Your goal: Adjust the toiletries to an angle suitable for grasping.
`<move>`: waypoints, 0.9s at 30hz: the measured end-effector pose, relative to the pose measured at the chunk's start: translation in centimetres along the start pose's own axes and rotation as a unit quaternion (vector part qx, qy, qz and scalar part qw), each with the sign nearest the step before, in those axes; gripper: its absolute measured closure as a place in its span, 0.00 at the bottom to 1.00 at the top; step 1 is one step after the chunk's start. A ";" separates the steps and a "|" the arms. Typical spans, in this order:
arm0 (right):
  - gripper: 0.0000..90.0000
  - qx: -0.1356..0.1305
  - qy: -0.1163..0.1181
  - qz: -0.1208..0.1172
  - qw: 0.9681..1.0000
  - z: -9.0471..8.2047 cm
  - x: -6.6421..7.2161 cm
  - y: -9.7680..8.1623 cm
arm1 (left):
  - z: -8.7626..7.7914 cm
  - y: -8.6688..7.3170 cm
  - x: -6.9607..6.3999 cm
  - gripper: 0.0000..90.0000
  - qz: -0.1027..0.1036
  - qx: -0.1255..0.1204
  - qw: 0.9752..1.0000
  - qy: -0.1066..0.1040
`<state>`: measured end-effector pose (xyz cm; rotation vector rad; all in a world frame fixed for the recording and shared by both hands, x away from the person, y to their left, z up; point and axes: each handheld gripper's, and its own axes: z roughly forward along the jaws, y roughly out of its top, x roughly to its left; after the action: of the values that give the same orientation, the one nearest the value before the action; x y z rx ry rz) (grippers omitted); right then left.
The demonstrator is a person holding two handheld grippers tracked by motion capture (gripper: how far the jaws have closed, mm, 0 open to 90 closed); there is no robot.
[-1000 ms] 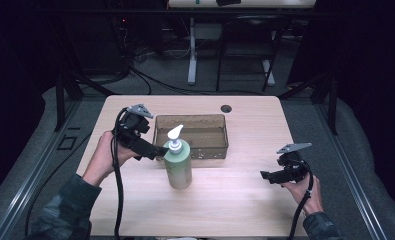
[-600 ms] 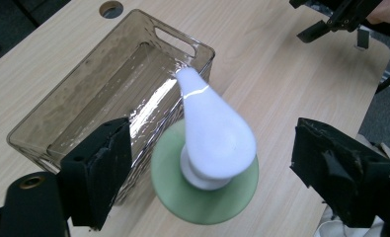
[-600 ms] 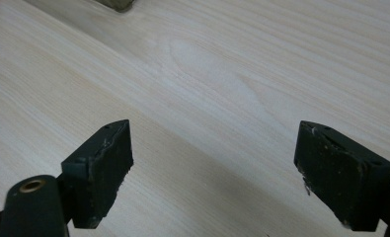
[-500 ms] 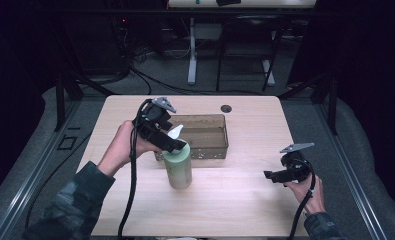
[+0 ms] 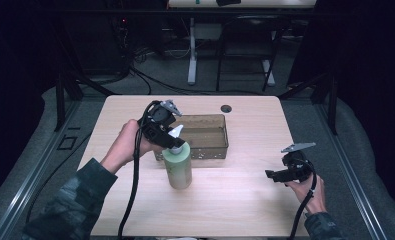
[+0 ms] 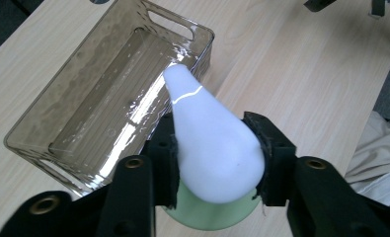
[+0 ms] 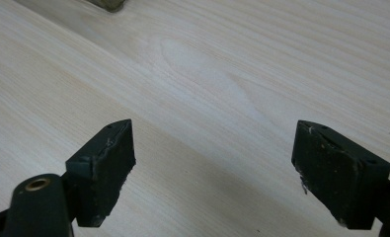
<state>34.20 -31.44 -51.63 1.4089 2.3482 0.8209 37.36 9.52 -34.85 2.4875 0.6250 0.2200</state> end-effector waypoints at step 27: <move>0.19 0.006 -0.002 -0.006 1.000 0.1 0.0 0.0 | -1.1 -0.2 1.2 0.69 0.075 0.060 0.995 -0.015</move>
<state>34.24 -31.40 -51.69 1.3993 2.3592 0.8010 38.00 10.74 -34.00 2.6514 0.4502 0.2061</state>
